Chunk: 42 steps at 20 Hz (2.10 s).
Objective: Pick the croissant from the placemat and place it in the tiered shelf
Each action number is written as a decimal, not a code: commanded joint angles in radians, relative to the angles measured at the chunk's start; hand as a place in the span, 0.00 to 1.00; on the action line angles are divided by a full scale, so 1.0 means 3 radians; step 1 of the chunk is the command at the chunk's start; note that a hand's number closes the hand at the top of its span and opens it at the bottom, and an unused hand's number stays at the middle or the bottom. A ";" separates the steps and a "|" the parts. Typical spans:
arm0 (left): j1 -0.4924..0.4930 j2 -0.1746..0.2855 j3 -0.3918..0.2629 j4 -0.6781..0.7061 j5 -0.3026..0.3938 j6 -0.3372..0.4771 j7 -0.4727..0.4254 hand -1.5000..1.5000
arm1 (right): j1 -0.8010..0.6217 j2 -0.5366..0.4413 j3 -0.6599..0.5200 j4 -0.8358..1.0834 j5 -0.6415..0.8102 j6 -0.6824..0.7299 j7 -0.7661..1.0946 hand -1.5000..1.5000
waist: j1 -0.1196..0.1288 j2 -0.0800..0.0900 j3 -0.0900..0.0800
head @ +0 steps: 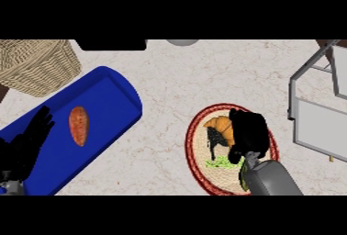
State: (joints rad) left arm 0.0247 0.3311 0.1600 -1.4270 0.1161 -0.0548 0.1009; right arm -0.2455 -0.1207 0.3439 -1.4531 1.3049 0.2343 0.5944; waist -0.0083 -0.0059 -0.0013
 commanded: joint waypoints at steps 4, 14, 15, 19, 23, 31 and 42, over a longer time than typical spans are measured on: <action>0.0107 0.0028 0.0104 0.0161 0.0016 -0.0060 -0.0180 0.50 | 0.0921 -0.0797 -0.0511 -0.1258 -0.0822 -0.0150 -0.1008 1.00 | -0.0126 -0.0009 0.0003; 0.0177 -0.0042 0.0083 -0.0057 -0.0019 0.0022 -0.0090 0.50 | 0.1498 -0.0995 -0.2067 -0.2646 -0.2610 0.0630 -0.1071 1.00 | -0.0132 -0.0015 0.0001; 0.0131 -0.0017 0.0077 -0.0111 0.0007 0.0021 0.0085 0.50 | 0.1690 -0.0936 -0.2148 -0.2794 -0.2725 0.0638 -0.1081 1.00 | -0.0135 -0.0015 0.0004; 0.0043 -0.0054 0.0031 0.0002 -0.0093 0.0046 -0.0053 0.50 | 0.1598 -0.0862 -0.2726 -0.3130 -0.3543 0.0882 -0.0690 1.00 | -0.0107 -0.0005 0.0000; 0.0162 -0.0098 0.0022 -0.0160 -0.0036 0.0005 0.0021 0.50 | 0.1546 -0.1110 -0.3477 -0.3334 -0.4320 0.1054 -0.0404 1.00 | -0.0055 -0.0007 0.0001; 0.0058 0.0000 0.0092 -0.0009 0.0003 -0.0149 -0.0009 0.50 | 0.0978 -0.1982 -0.4411 -0.3166 -0.5546 0.0851 0.0557 1.00 | -0.0029 0.0000 -0.0006; 0.0030 -0.0168 0.0028 -0.0088 -0.0154 -0.0031 -0.0012 0.50 | 0.0627 -0.3039 -0.4558 -0.2312 -0.5226 0.1214 0.0649 1.00 | 0.0022 0.0014 0.0003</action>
State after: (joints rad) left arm 0.0263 0.3012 0.1752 -1.4305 0.0799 -0.0748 0.0906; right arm -0.0329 -0.9660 -0.9970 -2.1863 -0.2572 0.5552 0.7716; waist -0.0005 -0.0011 -0.0012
